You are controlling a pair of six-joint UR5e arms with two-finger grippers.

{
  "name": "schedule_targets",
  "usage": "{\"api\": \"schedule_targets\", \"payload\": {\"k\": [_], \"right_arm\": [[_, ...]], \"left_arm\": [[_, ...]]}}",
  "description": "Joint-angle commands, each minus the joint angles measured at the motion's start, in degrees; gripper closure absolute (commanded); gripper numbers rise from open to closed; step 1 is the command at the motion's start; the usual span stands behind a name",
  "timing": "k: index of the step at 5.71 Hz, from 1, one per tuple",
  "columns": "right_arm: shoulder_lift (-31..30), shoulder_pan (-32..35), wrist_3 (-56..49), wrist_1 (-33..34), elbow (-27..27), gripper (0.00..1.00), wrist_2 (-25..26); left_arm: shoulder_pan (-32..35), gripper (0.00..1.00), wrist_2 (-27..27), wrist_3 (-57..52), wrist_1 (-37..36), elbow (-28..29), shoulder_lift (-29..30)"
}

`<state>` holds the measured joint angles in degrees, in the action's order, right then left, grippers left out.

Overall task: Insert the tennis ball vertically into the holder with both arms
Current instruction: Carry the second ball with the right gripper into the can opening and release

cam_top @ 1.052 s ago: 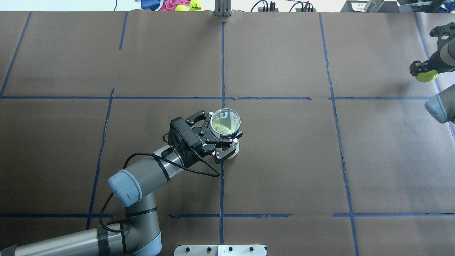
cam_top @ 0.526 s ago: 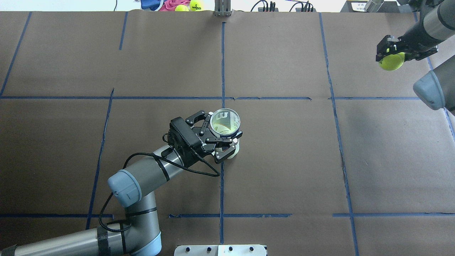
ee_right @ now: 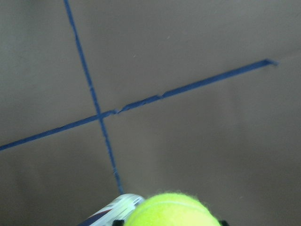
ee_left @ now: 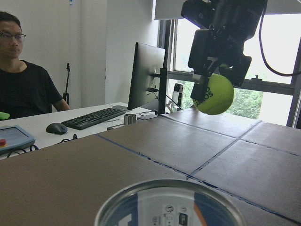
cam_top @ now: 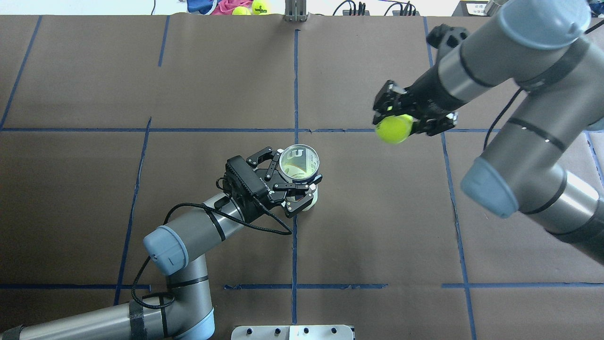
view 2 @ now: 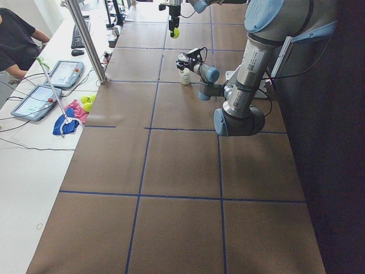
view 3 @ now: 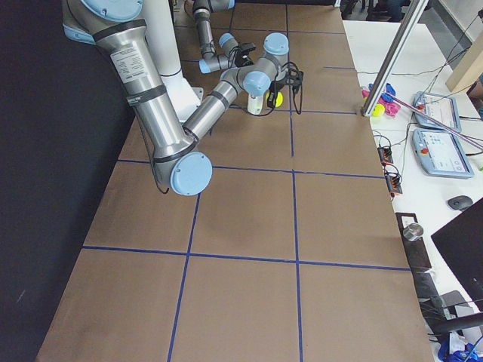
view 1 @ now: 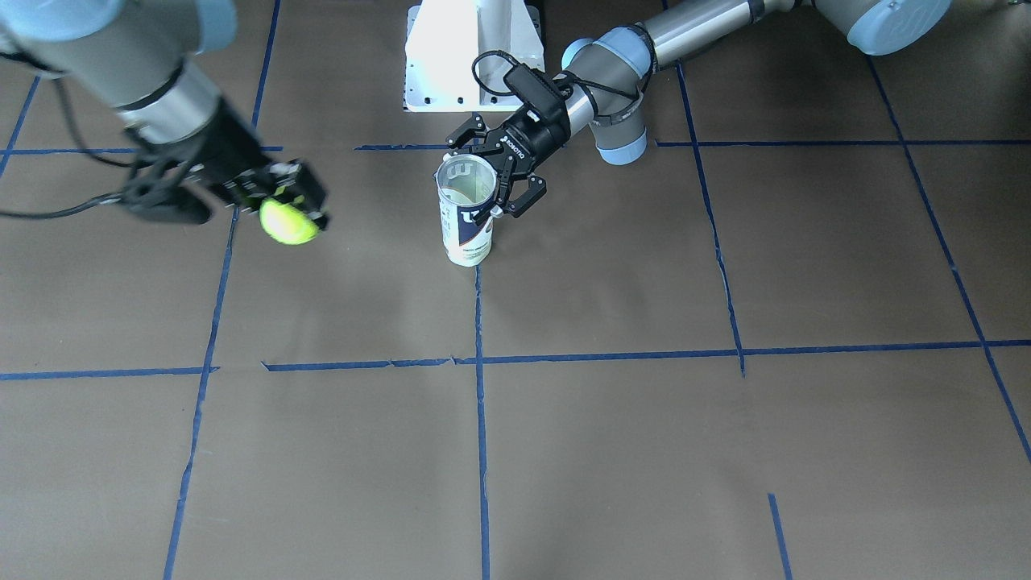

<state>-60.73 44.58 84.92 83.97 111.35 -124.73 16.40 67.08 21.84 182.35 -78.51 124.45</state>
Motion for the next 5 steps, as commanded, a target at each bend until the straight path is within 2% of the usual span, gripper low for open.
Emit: {"api": "schedule_targets", "payload": {"k": [1, 4, 5], "right_arm": [[7.79, -9.13, 10.94, 0.05, 0.18, 0.98, 6.75], [9.67, -10.4, 11.94, 0.23, 0.01, 0.97, 7.48], [9.67, -10.31, 11.68, 0.05, -0.25, 0.97, 9.84]], "left_arm": [[-0.05, 0.14, -0.02, -0.05, -0.15, 0.2, 0.0], [-0.23, 0.13, -0.02, -0.05, -0.15, 0.2, 0.09], [-0.23, 0.13, -0.02, 0.04, -0.15, 0.2, 0.09]]}}
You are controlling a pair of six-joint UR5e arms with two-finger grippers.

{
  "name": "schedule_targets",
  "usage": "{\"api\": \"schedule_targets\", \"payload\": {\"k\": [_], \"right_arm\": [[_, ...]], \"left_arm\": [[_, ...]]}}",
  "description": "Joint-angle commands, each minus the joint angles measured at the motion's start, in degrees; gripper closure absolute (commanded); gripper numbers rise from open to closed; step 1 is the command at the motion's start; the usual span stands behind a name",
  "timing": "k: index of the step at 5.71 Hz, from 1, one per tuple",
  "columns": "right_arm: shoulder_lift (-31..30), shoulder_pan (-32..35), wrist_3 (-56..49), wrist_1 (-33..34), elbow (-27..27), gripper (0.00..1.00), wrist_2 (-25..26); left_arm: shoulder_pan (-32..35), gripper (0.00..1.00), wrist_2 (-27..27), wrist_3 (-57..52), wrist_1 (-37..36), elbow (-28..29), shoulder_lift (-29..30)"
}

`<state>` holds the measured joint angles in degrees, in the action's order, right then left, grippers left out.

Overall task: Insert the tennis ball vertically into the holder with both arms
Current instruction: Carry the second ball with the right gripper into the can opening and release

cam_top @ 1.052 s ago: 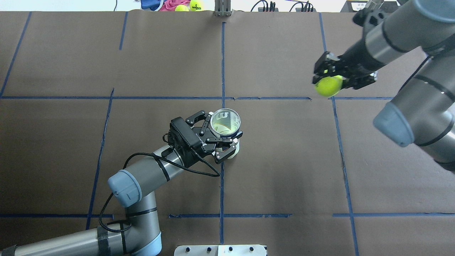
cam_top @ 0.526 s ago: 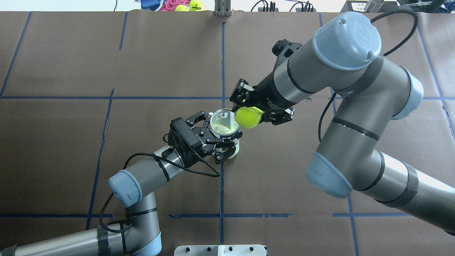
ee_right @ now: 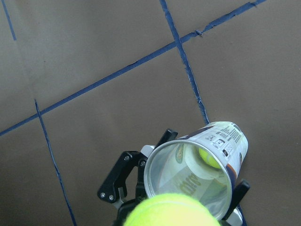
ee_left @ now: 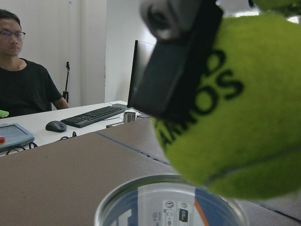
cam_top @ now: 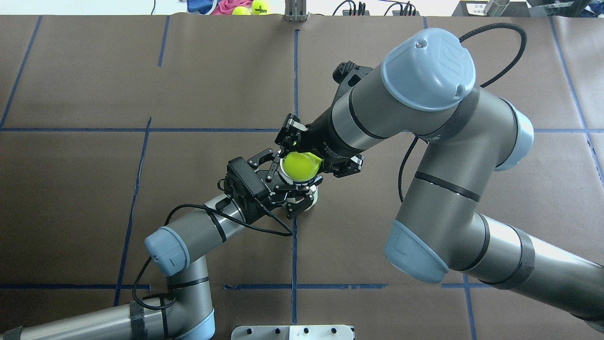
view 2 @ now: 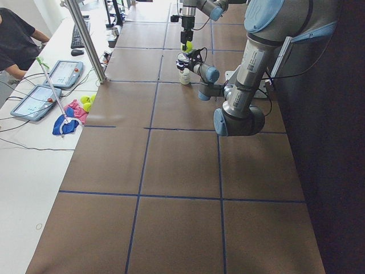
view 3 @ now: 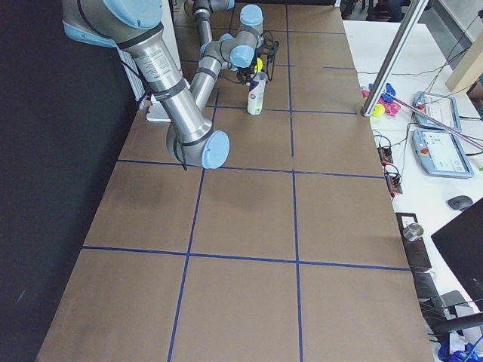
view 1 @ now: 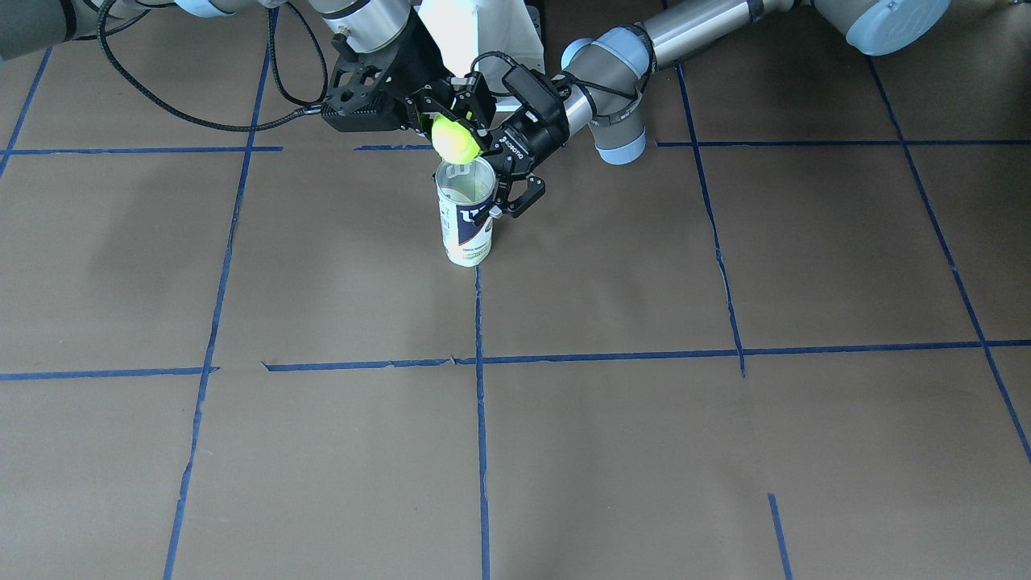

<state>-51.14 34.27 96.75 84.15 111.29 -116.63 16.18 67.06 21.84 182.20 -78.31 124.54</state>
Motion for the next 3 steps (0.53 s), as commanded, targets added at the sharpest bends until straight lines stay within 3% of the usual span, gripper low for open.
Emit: {"api": "schedule_targets", "payload": {"k": [1, 2, 3], "right_arm": [[0.17, -0.08, -0.34, -0.12, -0.19, 0.96, 2.54], [0.26, -0.08, -0.34, -0.21, -0.19, 0.92, 2.81], [0.34, -0.08, -0.42, -0.3, -0.28, 0.68, 3.5]], "left_arm": [[-0.01, 0.14, 0.0, -0.04, 0.0, 0.0, 0.0], [-0.01, 0.13, 0.0, 0.05, 0.09, 0.0, 0.0], [-0.01, 0.14, 0.0, -0.04, 0.09, 0.0, 0.0]]}}
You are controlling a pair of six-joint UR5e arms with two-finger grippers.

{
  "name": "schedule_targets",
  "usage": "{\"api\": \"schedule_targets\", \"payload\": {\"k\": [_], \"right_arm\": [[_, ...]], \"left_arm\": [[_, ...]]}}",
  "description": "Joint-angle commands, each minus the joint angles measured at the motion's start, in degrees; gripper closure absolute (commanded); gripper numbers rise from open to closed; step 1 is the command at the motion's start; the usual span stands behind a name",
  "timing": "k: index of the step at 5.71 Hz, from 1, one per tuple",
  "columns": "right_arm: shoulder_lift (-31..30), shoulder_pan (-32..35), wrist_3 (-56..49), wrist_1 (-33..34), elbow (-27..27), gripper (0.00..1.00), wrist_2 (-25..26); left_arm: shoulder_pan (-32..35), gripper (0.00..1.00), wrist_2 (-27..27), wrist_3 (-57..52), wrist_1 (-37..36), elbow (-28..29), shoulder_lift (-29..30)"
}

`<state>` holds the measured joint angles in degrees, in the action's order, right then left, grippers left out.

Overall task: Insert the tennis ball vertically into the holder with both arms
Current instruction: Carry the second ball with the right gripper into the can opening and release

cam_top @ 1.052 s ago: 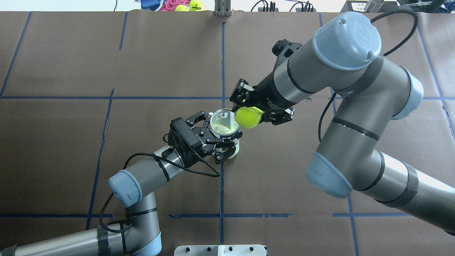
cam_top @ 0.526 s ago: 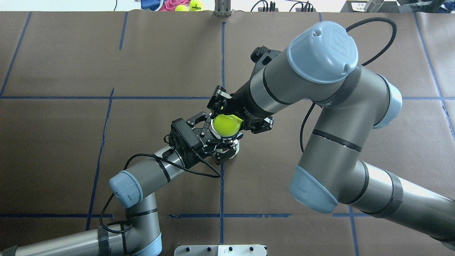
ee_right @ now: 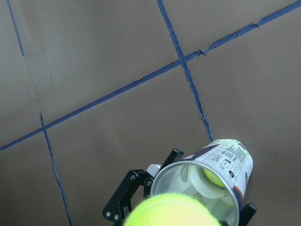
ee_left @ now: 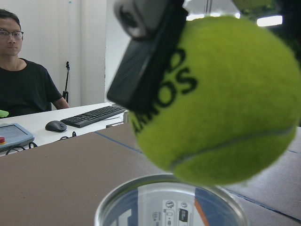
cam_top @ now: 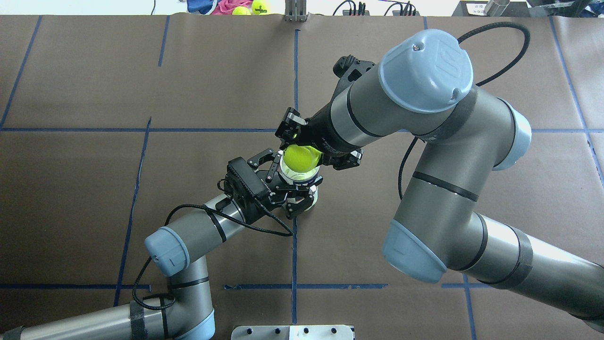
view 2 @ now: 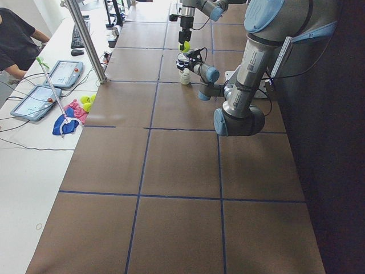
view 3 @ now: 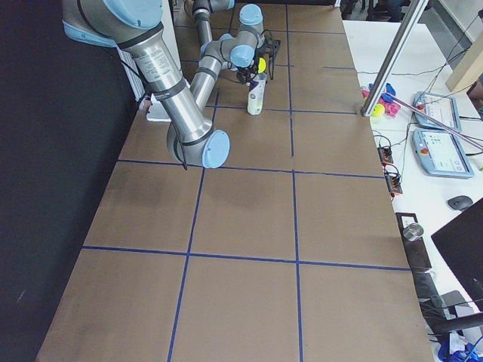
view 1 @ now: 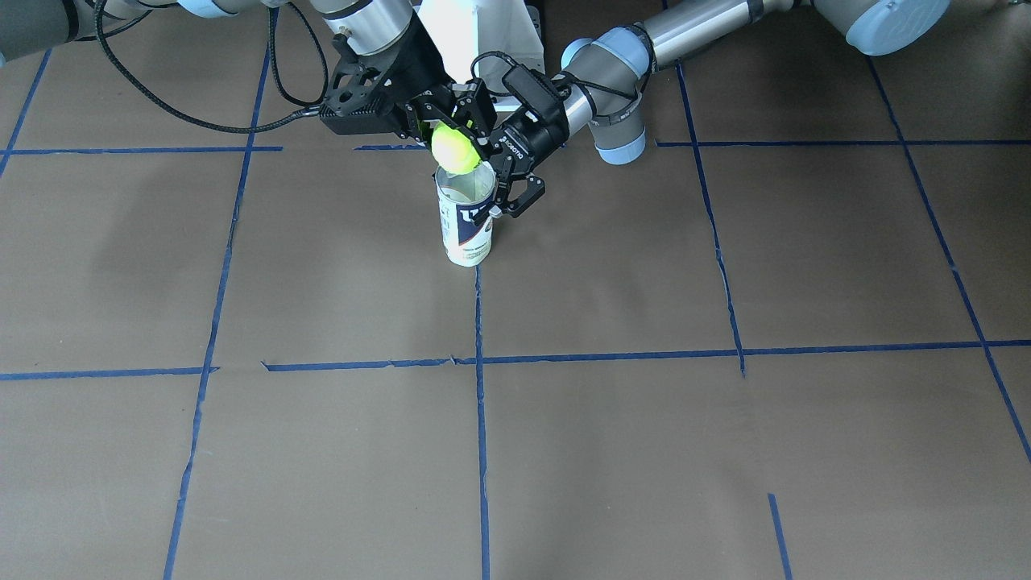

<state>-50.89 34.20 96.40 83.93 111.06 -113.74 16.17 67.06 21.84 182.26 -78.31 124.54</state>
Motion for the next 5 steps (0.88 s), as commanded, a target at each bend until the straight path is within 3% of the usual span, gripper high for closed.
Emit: {"api": "schedule_targets", "payload": {"k": [1, 2, 3, 5], "right_arm": [[0.09, -0.01, 0.01, -0.08, -0.06, 0.41, 0.62], [0.09, -0.01, 0.01, -0.08, -0.15, 0.2, 0.62], [0.09, -0.01, -0.07, -0.08, -0.06, 0.12, 0.62], [0.0, -0.1, -0.25, -0.08, 0.03, 0.11, 0.62]], "left_arm": [[0.0, 0.13, 0.0, 0.04, 0.02, 0.0, 0.0], [0.0, 0.13, 0.0, 0.04, 0.02, 0.0, -0.09], [0.0, 0.14, 0.0, 0.04, 0.02, 0.0, -0.09], [0.0, 0.13, 0.0, 0.04, 0.02, 0.0, -0.09]]}}
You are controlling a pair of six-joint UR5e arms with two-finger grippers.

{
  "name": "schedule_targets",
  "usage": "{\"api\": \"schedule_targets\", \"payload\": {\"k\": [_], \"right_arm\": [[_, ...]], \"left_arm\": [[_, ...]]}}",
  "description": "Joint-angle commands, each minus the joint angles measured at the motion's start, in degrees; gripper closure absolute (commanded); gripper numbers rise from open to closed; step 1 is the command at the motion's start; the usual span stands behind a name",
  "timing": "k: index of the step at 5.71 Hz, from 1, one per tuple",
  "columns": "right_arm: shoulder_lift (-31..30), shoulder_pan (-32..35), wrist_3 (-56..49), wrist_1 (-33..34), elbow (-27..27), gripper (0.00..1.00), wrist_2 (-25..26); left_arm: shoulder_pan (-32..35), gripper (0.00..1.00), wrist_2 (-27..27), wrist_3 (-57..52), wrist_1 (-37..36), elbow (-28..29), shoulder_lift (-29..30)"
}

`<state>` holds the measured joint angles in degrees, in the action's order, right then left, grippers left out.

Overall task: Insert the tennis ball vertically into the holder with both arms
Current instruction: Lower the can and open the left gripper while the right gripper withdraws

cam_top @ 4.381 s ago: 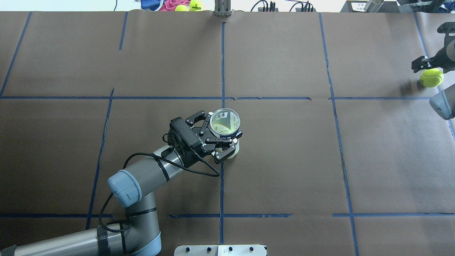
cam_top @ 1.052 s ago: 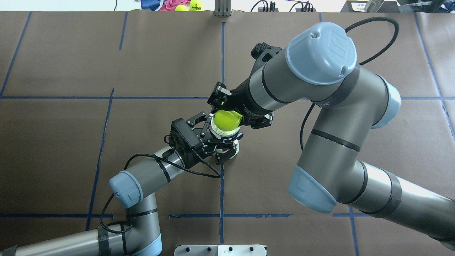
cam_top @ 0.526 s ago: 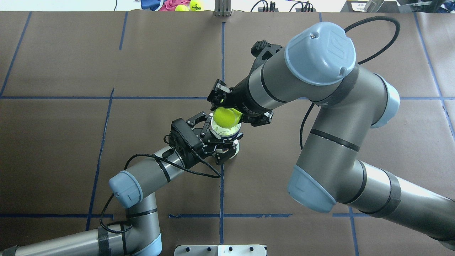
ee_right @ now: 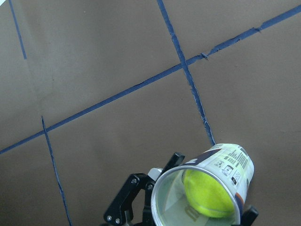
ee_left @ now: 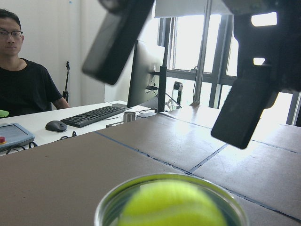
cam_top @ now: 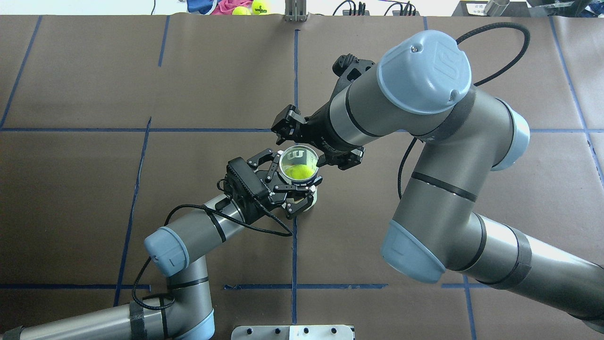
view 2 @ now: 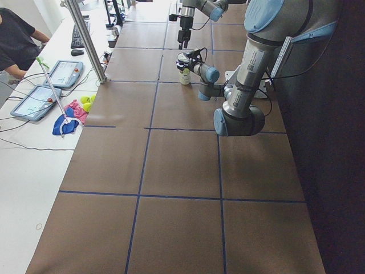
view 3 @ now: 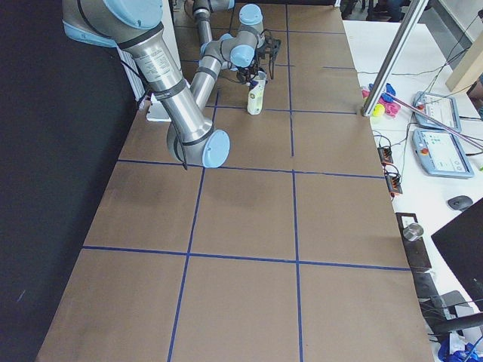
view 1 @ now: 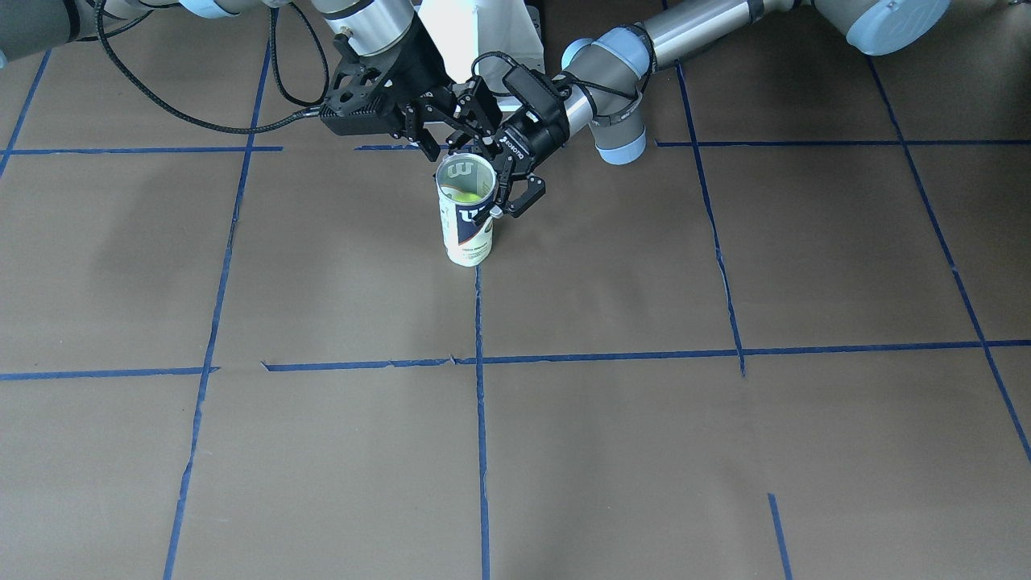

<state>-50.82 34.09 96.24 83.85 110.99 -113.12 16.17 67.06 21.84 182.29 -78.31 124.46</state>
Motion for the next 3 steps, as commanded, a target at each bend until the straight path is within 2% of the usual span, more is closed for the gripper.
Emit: {"api": "schedule_targets", "payload": {"k": [1, 3], "right_arm": [[-0.33, 1.14, -0.17, 0.09, 0.54, 0.07, -0.09], [-1.38, 4.83, -0.43, 0.0, 0.45, 0.05, -0.7]], "left_arm": [[0.0, 0.13, 0.0, 0.04, 0.09, -0.17, 0.0], [0.44, 0.03, 0.09, 0.04, 0.53, -4.8, -0.53]]}}
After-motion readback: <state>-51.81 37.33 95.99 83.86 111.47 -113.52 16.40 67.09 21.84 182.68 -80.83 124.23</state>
